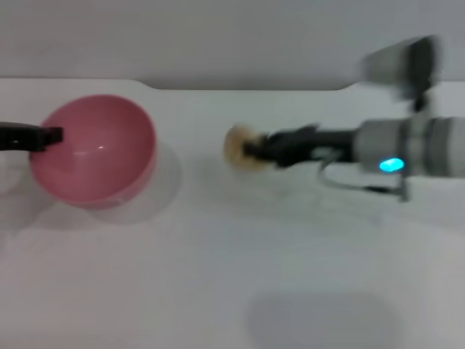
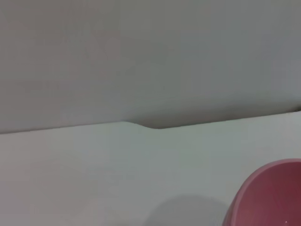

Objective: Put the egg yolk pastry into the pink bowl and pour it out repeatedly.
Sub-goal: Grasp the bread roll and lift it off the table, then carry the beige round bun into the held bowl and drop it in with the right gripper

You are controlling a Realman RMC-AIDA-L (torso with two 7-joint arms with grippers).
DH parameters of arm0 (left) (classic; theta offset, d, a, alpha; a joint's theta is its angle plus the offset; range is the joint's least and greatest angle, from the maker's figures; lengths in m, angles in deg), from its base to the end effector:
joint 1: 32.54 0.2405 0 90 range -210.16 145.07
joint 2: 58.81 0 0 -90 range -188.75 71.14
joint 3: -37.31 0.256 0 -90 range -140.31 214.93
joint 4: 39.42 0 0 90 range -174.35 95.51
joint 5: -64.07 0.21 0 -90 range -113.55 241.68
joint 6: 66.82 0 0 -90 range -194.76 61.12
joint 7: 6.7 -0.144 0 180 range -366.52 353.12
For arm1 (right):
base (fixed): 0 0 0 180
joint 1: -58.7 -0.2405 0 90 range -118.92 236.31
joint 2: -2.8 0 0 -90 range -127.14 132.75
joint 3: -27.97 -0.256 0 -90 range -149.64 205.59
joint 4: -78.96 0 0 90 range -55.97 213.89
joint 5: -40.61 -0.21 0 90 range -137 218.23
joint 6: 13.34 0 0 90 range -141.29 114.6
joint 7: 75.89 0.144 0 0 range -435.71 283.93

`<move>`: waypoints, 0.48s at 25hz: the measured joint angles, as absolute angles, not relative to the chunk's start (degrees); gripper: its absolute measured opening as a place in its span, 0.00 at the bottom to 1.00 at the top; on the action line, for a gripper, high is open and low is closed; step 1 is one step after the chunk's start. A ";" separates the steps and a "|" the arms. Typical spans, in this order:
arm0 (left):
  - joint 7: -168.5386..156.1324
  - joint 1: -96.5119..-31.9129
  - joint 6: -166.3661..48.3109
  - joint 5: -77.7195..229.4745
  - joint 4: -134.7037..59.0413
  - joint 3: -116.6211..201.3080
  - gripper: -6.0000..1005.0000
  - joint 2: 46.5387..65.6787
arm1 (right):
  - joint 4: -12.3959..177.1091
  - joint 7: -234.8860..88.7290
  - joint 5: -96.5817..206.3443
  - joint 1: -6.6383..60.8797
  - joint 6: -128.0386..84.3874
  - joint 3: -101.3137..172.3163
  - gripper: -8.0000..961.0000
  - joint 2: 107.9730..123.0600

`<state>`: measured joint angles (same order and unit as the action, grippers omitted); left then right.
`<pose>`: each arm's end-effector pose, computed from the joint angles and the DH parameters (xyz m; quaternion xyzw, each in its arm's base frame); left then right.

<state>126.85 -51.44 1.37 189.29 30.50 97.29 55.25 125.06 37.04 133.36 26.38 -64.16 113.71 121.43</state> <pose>-0.2884 0.3588 0.0843 -0.8315 -0.4463 -0.0797 0.3210 0.1909 0.3821 -0.0677 -0.9025 0.3490 0.1853 0.1716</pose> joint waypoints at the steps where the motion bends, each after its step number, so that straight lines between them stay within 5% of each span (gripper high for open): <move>1: 126.56 -52.04 1.31 190.11 30.50 97.31 0.03 56.03 | 126.33 35.77 133.34 27.50 -66.06 110.97 0.31 121.47; 6: 124.99 -54.95 1.21 191.94 30.29 98.90 0.03 58.84 | 136.32 31.70 132.76 32.03 -77.91 98.02 0.27 121.32; 12: 126.93 -57.12 -1.38 191.74 29.51 109.18 0.03 59.06 | 144.49 31.61 134.60 30.46 -89.65 95.26 0.22 121.19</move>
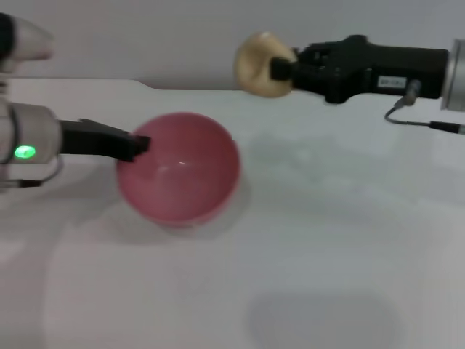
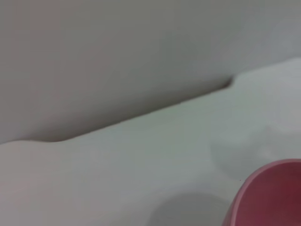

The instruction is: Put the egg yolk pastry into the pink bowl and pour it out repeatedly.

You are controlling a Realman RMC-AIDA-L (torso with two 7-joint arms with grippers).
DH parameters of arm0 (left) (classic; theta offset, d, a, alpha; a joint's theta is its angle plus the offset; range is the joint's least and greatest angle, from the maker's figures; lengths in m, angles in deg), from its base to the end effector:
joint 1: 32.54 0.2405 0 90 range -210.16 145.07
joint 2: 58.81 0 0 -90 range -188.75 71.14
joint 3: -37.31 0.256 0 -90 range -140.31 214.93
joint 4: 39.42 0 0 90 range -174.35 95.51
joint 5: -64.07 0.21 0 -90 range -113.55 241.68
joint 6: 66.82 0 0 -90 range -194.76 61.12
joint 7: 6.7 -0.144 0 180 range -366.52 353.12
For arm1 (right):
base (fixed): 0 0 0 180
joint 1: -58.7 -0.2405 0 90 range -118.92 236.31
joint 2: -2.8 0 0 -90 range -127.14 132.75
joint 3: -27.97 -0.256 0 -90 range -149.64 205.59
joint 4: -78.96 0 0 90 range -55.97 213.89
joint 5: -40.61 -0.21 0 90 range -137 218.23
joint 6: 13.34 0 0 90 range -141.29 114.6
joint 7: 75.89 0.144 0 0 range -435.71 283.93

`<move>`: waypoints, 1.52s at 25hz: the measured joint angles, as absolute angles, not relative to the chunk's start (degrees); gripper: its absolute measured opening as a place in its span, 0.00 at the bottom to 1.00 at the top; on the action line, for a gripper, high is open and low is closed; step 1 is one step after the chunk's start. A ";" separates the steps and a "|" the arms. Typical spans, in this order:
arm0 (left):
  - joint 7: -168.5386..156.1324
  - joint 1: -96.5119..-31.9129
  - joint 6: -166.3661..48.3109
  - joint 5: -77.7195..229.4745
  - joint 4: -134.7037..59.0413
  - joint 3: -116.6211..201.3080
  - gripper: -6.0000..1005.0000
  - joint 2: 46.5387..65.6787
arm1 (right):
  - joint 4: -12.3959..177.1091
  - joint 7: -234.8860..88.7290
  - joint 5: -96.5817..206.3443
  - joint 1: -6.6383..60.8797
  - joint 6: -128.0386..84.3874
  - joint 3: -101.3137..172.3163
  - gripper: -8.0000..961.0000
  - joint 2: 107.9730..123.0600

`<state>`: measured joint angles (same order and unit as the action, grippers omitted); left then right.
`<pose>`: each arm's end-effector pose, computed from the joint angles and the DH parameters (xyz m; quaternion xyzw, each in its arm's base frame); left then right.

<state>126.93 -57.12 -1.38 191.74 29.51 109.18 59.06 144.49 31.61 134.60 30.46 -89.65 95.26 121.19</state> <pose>-0.2299 0.3737 0.0148 -0.8915 -0.3714 -0.0481 0.2549 0.1443 0.3670 0.0273 -0.9282 0.1944 0.2867 0.1358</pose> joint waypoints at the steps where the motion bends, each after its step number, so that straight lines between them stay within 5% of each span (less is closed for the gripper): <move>1: 128.16 -57.71 -2.66 191.67 29.43 113.02 0.03 59.09 | 145.16 31.62 135.94 29.63 -90.92 95.71 0.21 121.16; 11: 130.77 -60.41 -3.95 191.41 29.50 119.45 0.03 59.28 | 143.16 40.83 155.11 21.31 -90.55 108.94 0.17 121.65; 23: 130.82 -59.86 -4.32 190.81 29.99 120.13 0.03 59.24 | 148.04 43.96 154.70 24.09 -89.06 104.54 0.48 121.65; 38: 106.06 -38.10 -52.88 189.11 44.69 144.25 0.03 59.12 | 139.84 41.65 149.03 35.08 -86.80 78.98 0.53 121.21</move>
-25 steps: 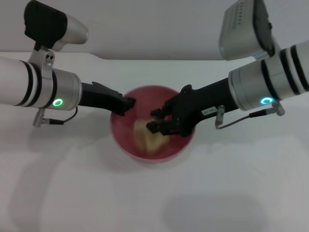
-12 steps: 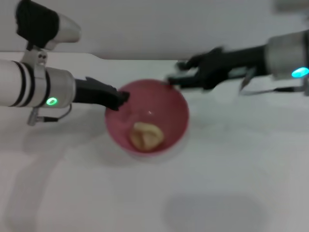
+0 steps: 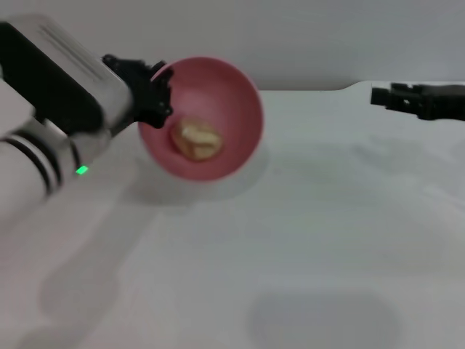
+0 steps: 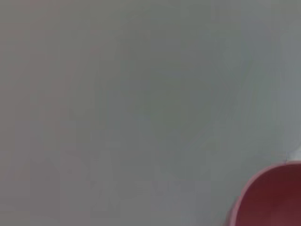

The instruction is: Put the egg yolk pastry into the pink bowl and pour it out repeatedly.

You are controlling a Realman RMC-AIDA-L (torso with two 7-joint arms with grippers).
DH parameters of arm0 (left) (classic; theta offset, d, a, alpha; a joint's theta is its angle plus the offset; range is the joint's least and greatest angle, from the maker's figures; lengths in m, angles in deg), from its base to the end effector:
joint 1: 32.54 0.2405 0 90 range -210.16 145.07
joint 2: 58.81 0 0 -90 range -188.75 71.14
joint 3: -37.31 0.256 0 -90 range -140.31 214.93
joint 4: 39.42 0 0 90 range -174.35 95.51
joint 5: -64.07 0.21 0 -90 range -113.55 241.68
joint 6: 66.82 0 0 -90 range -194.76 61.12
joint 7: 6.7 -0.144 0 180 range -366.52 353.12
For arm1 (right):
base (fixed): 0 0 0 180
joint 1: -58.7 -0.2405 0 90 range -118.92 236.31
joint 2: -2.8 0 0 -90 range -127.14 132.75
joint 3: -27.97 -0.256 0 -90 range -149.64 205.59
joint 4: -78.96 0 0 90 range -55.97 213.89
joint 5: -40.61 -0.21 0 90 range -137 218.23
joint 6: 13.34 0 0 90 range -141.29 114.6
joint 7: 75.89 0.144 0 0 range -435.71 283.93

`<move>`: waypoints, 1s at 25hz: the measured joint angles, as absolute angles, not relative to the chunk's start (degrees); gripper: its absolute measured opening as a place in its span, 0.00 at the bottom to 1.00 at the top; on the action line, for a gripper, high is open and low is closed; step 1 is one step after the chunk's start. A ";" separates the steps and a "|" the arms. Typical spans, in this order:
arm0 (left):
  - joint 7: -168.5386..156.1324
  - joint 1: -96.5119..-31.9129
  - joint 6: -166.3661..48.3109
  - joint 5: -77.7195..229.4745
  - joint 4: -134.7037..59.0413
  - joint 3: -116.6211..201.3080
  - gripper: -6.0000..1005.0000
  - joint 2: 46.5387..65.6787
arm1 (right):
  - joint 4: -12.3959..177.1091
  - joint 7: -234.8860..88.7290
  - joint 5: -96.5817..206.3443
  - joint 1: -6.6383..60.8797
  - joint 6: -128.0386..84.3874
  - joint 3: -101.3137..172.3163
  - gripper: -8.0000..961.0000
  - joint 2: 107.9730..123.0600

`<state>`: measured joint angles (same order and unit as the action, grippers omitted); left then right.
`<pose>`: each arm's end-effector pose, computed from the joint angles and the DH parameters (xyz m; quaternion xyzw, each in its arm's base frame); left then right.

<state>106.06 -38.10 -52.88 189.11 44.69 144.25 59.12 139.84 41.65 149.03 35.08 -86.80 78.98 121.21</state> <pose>-0.1832 0.3419 -0.0185 -0.8703 -0.0621 -0.0867 0.4808 0.2507 0.3676 0.0625 -0.8502 0.3950 0.2431 0.2493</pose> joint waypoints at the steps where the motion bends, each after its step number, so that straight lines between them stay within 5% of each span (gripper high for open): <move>1: 103.75 -37.51 -58.02 189.12 44.37 147.42 0.03 59.15 | 139.39 41.49 149.03 35.47 -86.73 78.62 0.53 121.21; 6: 87.49 -38.09 -89.01 190.35 36.82 164.57 0.03 59.41 | 138.58 41.38 149.04 36.34 -86.38 78.25 0.53 121.22; 10: 75.98 -44.63 -113.56 192.11 23.12 178.84 0.03 59.87 | 138.54 41.31 149.05 36.42 -86.34 78.19 0.53 121.29; 16: 63.08 -51.94 -123.43 191.64 10.49 189.15 0.03 60.29 | 138.38 40.93 149.06 36.11 -86.31 78.37 0.53 121.34; 25: 56.16 -54.45 -123.51 191.74 5.95 191.60 0.03 60.29 | 136.97 40.51 148.71 36.02 -86.28 78.58 0.53 121.46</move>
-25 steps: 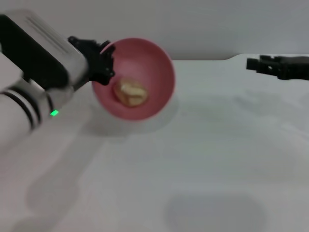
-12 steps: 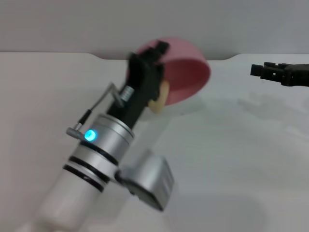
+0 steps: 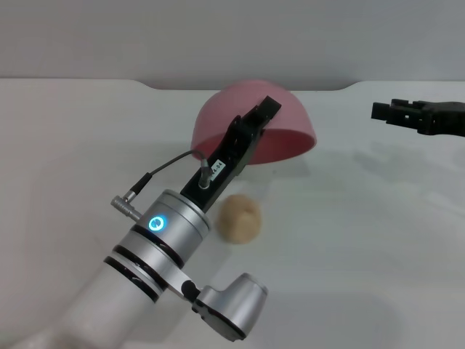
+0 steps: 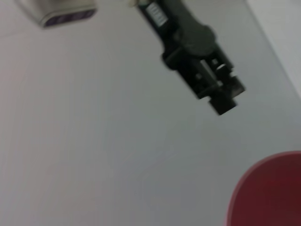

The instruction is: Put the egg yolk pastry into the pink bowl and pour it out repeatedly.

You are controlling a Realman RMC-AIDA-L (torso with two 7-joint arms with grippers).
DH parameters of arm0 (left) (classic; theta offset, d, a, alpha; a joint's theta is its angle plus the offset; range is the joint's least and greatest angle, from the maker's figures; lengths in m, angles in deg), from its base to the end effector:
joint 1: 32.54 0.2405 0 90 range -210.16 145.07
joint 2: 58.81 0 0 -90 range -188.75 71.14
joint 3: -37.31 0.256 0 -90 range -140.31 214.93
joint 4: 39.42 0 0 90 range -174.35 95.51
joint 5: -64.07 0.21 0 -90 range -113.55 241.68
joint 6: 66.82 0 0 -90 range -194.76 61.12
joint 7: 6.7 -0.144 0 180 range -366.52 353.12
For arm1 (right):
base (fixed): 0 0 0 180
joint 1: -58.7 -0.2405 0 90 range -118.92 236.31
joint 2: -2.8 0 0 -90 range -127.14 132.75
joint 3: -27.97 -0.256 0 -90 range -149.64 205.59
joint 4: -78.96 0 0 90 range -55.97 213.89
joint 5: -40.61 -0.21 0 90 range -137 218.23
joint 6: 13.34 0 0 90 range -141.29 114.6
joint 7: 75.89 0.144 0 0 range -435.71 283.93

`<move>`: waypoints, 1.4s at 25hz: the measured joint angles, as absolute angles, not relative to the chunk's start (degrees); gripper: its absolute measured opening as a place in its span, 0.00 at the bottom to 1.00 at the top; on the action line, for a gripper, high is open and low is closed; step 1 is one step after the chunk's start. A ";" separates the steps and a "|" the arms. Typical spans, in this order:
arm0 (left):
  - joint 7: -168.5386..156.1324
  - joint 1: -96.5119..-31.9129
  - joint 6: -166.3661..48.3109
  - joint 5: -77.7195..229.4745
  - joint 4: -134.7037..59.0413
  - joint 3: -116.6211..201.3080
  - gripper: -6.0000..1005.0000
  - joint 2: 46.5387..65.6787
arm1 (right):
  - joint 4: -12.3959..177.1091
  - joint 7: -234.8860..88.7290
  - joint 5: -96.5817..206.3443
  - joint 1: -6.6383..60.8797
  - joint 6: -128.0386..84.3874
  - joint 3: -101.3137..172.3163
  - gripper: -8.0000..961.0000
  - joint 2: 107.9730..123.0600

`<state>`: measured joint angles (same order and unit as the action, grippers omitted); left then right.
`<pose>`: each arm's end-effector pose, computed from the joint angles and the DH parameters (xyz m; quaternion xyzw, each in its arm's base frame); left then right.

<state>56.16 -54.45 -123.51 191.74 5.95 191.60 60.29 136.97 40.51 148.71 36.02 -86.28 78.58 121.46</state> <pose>-0.1700 0.2813 -0.1238 -0.6085 0.5522 0.0979 0.5615 0.2648 0.3609 0.0540 -0.8409 0.4162 0.2435 0.2457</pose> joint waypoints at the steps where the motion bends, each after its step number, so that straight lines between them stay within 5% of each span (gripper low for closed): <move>1: 56.15 -54.65 -123.51 191.68 5.52 191.82 0.02 60.29 | 136.92 40.50 148.71 36.02 -86.29 78.61 0.53 121.48; 14: 71.56 -53.13 -117.34 167.51 18.35 172.76 0.02 59.53 | 135.26 40.47 148.68 34.32 -86.33 81.74 0.53 121.54; 26: 75.80 -49.50 -39.86 145.20 21.34 125.31 0.02 58.87 | 131.88 37.56 149.18 29.06 -84.65 88.63 0.53 121.39; 35: 108.76 -56.08 -12.37 164.13 14.15 110.90 0.02 53.18 | 128.81 40.04 156.87 21.83 -81.32 98.17 0.53 121.47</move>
